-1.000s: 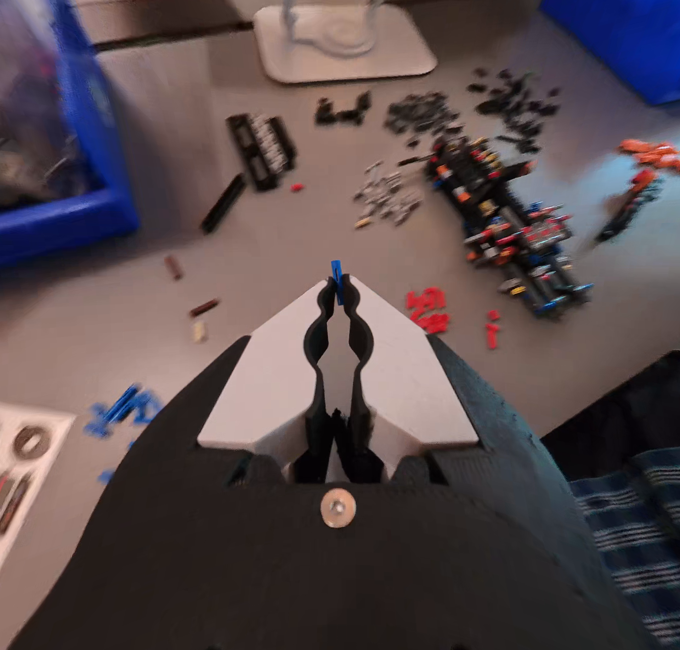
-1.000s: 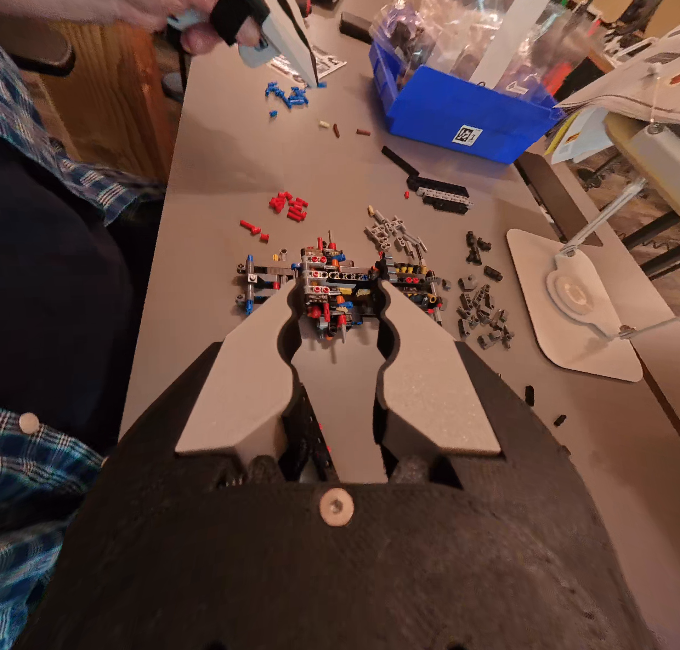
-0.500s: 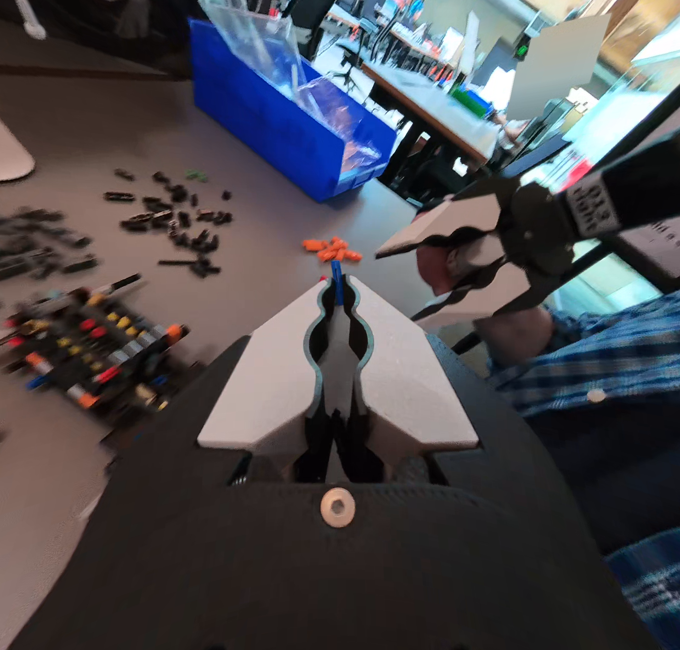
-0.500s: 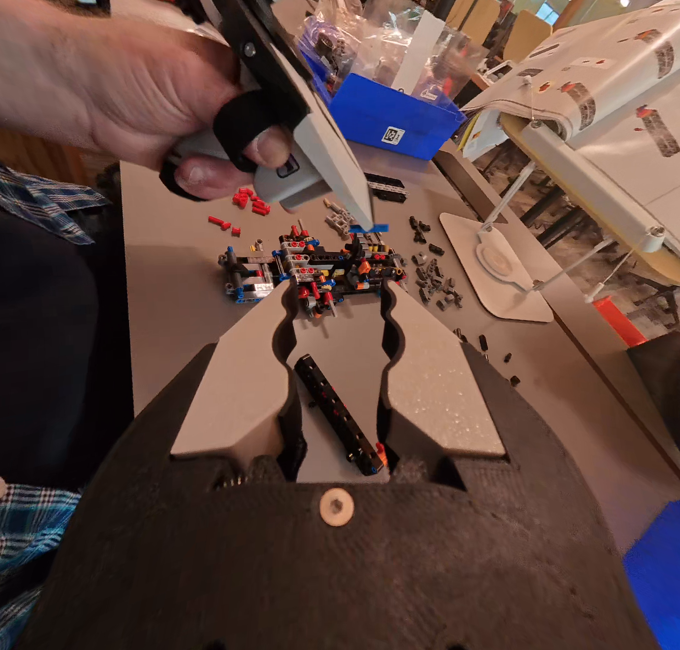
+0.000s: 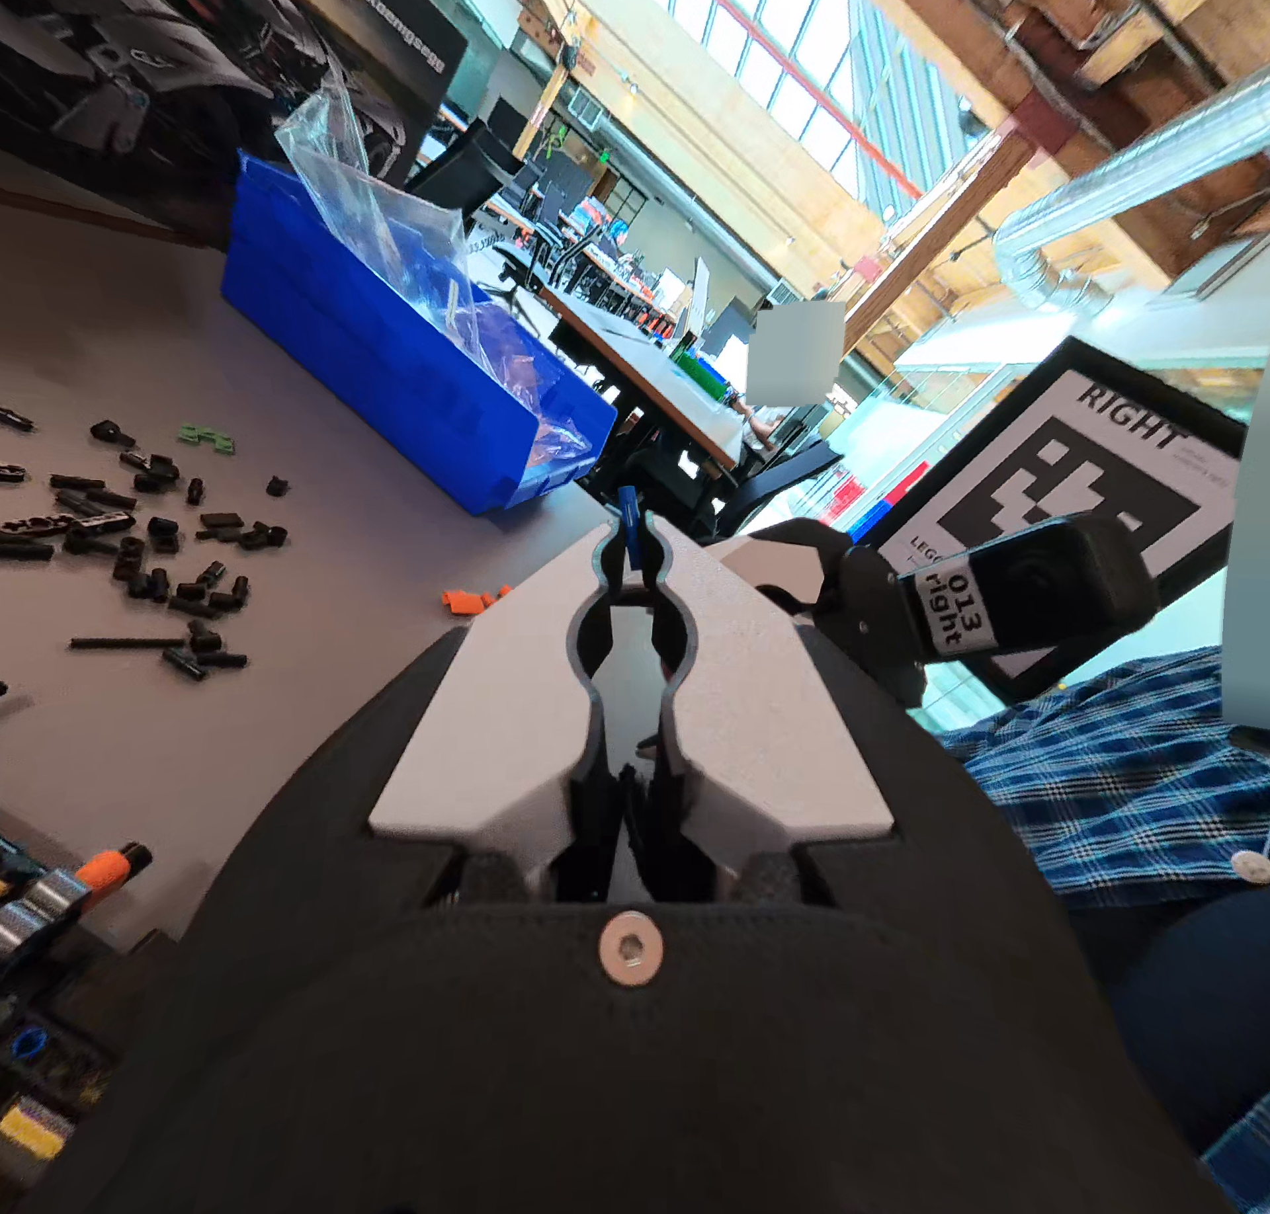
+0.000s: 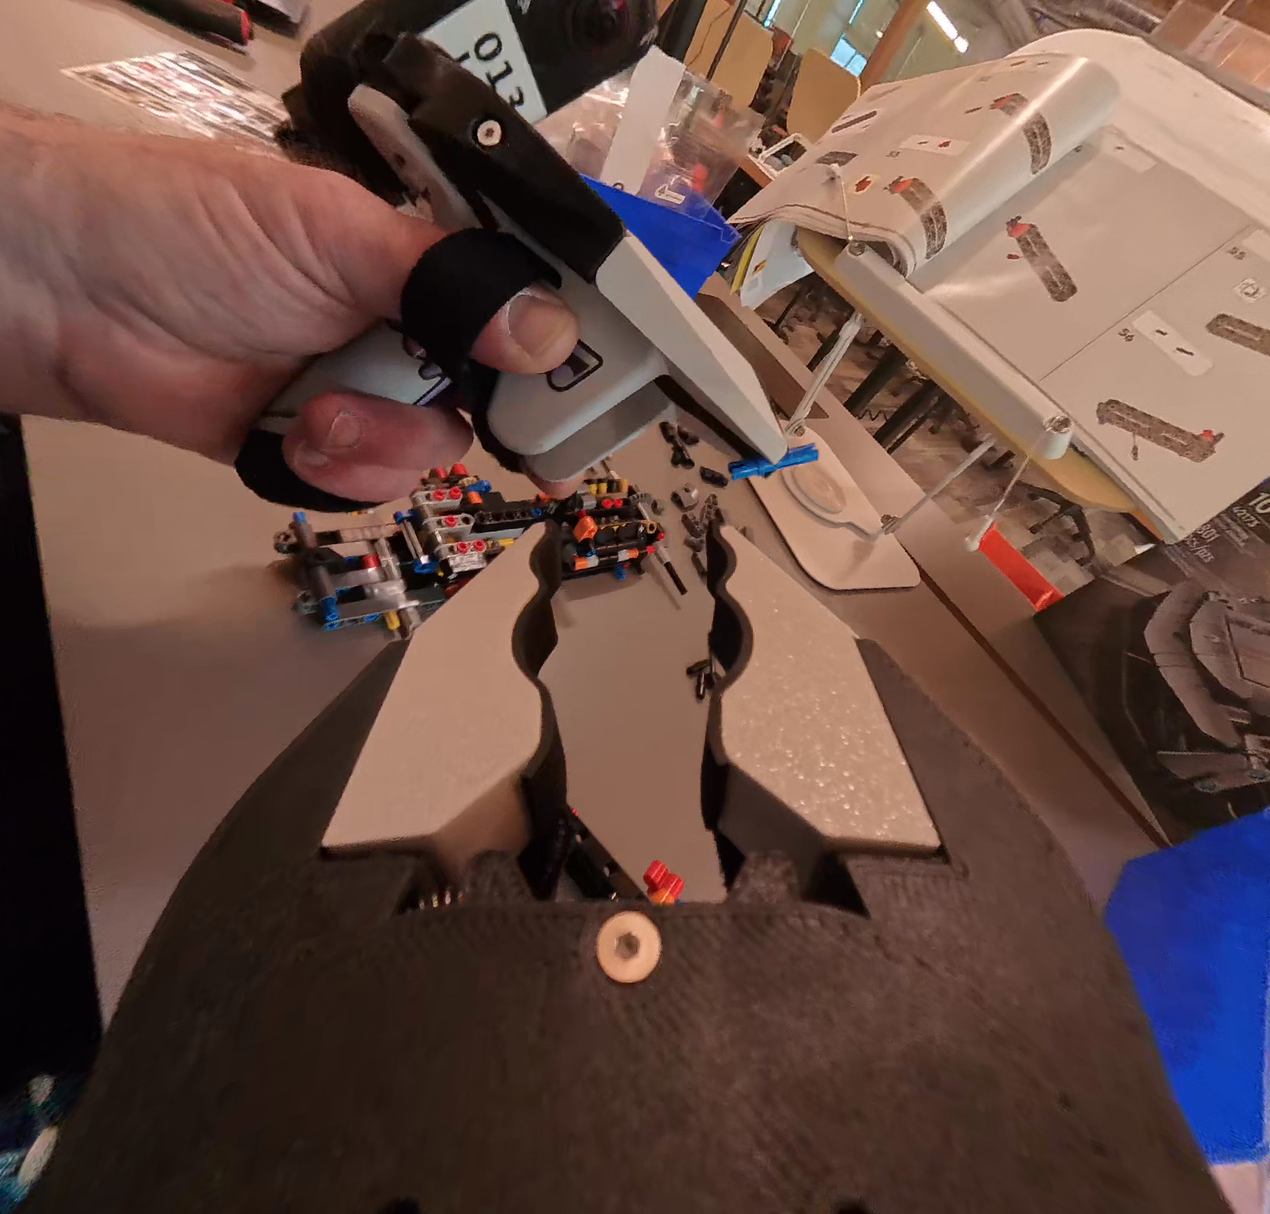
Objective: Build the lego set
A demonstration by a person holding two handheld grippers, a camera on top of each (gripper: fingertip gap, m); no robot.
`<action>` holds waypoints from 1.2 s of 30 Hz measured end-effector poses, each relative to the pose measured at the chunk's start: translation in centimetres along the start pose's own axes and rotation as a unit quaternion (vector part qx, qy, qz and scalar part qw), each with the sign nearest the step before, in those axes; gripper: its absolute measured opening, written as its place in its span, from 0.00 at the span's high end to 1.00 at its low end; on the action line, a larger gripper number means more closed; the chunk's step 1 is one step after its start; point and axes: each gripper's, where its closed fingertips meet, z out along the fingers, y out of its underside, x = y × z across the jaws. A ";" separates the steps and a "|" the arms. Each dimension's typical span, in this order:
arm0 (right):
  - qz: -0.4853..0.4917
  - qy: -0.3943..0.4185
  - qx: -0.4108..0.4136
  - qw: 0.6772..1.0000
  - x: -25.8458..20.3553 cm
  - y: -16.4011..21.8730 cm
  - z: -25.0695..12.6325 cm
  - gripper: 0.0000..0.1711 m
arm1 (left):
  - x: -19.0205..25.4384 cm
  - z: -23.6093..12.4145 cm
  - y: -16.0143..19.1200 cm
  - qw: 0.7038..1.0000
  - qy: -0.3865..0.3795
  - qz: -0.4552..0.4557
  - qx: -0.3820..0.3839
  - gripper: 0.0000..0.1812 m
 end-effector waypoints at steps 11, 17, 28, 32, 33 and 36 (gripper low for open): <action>-0.005 0.027 0.007 1.000 1.7 -0.8 2.1 0.81 | -0.8 0.5 -2.1 0.996 0.047 -0.058 0.052 0.99; -0.001 0.030 0.012 0.999 2.2 -1.1 2.5 0.82 | -1.1 0.7 -2.5 0.994 0.057 -0.072 0.064 0.99; 0.014 0.066 0.028 0.997 3.3 -2.2 2.2 0.85 | -0.8 0.3 -3.9 0.981 0.103 -0.119 0.118 0.99; 0.027 0.093 0.040 0.994 4.5 -2.8 1.7 0.87 | -0.8 0.2 -3.9 0.976 0.110 -0.132 0.132 0.99; 0.032 0.097 0.042 0.994 4.8 -2.9 1.6 0.88 | -0.8 0.2 -3.9 0.976 0.110 -0.133 0.136 0.99; 0.038 0.106 0.041 0.993 5.4 -2.9 1.5 0.90 | -0.8 0.2 -3.9 0.973 0.110 -0.136 0.147 0.99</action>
